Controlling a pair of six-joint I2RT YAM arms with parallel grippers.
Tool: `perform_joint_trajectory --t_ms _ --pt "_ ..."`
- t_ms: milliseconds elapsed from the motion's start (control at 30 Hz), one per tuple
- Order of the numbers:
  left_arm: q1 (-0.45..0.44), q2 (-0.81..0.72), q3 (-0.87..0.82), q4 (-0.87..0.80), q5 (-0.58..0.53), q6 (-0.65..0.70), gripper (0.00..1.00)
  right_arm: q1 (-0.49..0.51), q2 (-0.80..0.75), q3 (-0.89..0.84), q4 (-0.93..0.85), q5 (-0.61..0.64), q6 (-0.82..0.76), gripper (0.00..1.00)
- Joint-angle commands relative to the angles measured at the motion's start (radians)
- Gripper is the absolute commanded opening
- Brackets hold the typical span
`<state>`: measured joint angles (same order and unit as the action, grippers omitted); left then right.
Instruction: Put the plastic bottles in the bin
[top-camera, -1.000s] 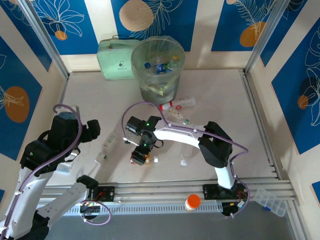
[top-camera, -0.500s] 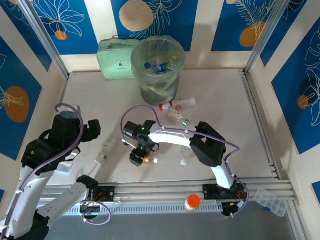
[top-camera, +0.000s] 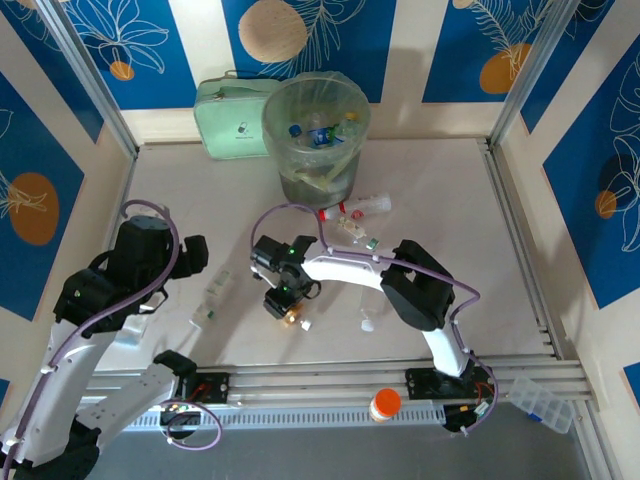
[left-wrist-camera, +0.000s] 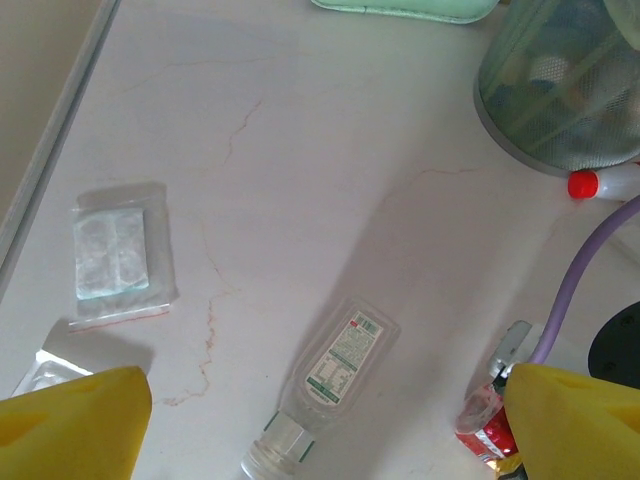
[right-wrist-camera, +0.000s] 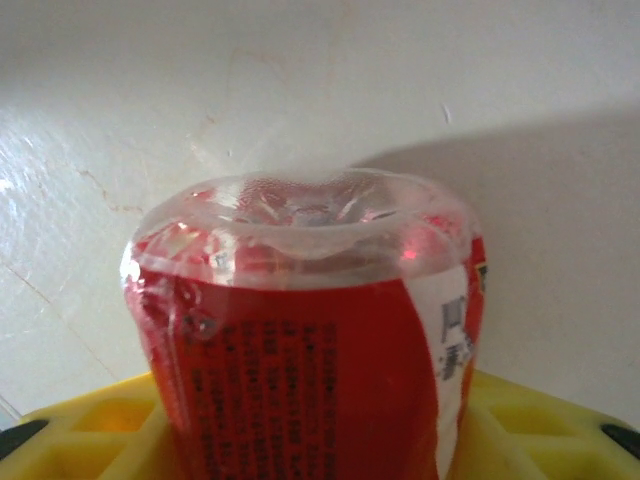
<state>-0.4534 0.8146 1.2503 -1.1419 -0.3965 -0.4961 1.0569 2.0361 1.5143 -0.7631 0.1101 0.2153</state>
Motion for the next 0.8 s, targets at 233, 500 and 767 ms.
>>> perform_joint_trajectory --t_ms 233,500,767 --pt "0.01 -0.014 -0.013 -0.003 0.039 -0.02 0.92 -0.011 -0.207 -0.107 0.08 0.021 0.042 0.52" --pt "0.01 0.039 0.01 0.098 0.202 -0.043 0.93 -0.067 -0.43 -0.116 0.097 0.025 0.048 0.52" --pt "0.01 0.093 0.098 0.132 0.23 -0.078 0.9 -0.227 -0.528 0.084 0.085 0.012 0.036 0.53"
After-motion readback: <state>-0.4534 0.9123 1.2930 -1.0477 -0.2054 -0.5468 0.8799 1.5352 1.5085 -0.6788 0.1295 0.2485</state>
